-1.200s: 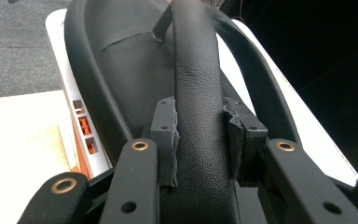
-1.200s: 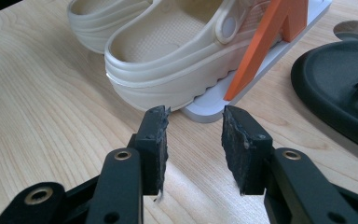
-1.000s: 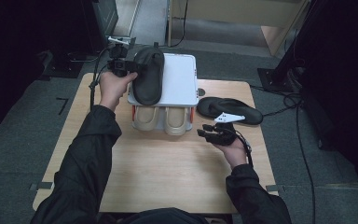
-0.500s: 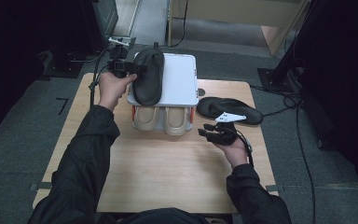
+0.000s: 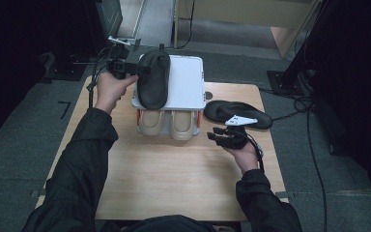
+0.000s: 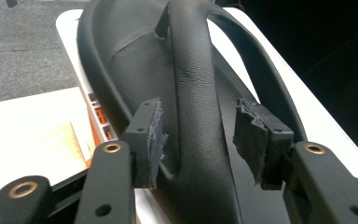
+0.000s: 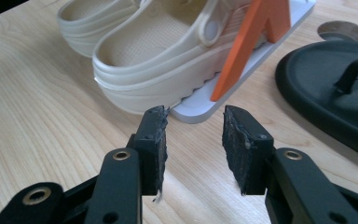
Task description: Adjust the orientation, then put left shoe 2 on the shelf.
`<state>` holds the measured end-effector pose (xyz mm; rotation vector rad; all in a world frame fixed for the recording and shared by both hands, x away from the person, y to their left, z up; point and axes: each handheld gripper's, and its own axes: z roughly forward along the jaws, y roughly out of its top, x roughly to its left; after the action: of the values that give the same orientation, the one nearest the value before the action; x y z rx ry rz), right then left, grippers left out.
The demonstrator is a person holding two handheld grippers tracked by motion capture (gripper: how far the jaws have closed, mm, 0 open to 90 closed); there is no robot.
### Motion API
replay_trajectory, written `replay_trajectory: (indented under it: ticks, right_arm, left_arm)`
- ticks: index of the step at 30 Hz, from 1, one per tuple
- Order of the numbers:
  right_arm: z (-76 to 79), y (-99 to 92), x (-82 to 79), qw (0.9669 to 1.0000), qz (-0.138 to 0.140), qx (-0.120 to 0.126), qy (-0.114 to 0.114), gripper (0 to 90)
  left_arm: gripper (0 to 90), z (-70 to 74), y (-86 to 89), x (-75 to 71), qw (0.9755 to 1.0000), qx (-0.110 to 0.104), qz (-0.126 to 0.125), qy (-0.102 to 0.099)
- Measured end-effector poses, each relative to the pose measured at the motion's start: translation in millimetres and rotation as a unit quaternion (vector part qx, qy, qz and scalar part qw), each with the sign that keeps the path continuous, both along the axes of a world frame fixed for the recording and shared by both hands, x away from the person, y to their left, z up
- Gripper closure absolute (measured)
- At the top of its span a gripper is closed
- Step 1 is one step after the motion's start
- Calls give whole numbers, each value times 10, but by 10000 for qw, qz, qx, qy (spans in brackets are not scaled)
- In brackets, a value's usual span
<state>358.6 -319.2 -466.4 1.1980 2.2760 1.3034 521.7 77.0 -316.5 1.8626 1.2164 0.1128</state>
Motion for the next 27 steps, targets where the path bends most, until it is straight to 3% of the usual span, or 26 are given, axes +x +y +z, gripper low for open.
replay_trajectory:
  ticks: [5, 7, 14, 16, 23, 27]
  right_arm:
    - [16, -55, 9, 10000, -71, 16, 8, 604]
    - [23, -75, 14, 10000, -89, -33, -23, 604]
    - [77, -224, 43, 9995, -319, 35, -51, 626]
    - [81, -300, 65, 9991, -410, 72, -68, 642]
    - [88, -397, 123, 9987, -511, 65, -46, 654]
    - [103, -480, 171, 9978, -656, 111, -74, 670]
  left_arm:
    - [506, 35, 104, -39, 10000, 40, -15, -57]
    - [506, 44, 151, -62, 9999, -43, -78, -72]
    - [493, 19, 247, -134, 9995, 305, -68, -104]
    - [490, 0, 297, -153, 9997, 197, -42, -105]
    - [492, -63, 382, -194, 9995, 306, -28, -70]
    - [495, -108, 456, -229, 9996, 240, 12, -110]
